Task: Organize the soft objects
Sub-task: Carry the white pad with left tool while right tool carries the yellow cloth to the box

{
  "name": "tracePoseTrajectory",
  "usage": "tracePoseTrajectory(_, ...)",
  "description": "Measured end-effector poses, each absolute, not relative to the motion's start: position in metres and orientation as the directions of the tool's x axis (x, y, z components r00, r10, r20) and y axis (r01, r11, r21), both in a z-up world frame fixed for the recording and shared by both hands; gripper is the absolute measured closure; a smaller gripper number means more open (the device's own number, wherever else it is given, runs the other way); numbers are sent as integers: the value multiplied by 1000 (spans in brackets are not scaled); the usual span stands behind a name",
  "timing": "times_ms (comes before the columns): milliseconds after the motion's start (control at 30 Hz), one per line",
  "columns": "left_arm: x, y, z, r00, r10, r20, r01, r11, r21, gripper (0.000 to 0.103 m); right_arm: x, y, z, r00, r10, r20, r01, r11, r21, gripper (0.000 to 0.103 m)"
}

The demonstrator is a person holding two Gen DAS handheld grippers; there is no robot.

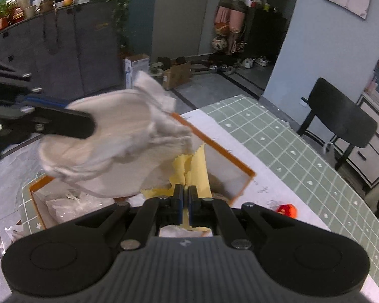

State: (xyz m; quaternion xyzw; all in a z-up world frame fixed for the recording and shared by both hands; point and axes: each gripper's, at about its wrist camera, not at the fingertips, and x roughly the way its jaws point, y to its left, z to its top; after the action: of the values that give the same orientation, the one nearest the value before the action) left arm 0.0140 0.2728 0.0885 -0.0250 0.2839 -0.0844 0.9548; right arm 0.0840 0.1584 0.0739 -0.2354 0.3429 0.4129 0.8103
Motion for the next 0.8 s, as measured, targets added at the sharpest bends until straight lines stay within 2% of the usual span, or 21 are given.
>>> tracePoseTrajectory(167,30,286,70,790,-164,-591,139,986,-87,99,83,179,54,400,492,-773,-840,534,-95,102)
tracePoseTrajectory(400,39,277,31,704,-157,-693,219,976,2,99,70,199,11,373,439,-817,-871,470,-145,103)
tracePoseTrajectory(600,40,274,10,660,-219,-719,232,969,-83,99,61,200,-10,337,408,-848,-895,417,-155,102)
tracePoseTrajectory(800,49,264,-15,608,-217,-764,231,969,-91,100,52,199,-27,329,378,-865,-908,378,-180,102)
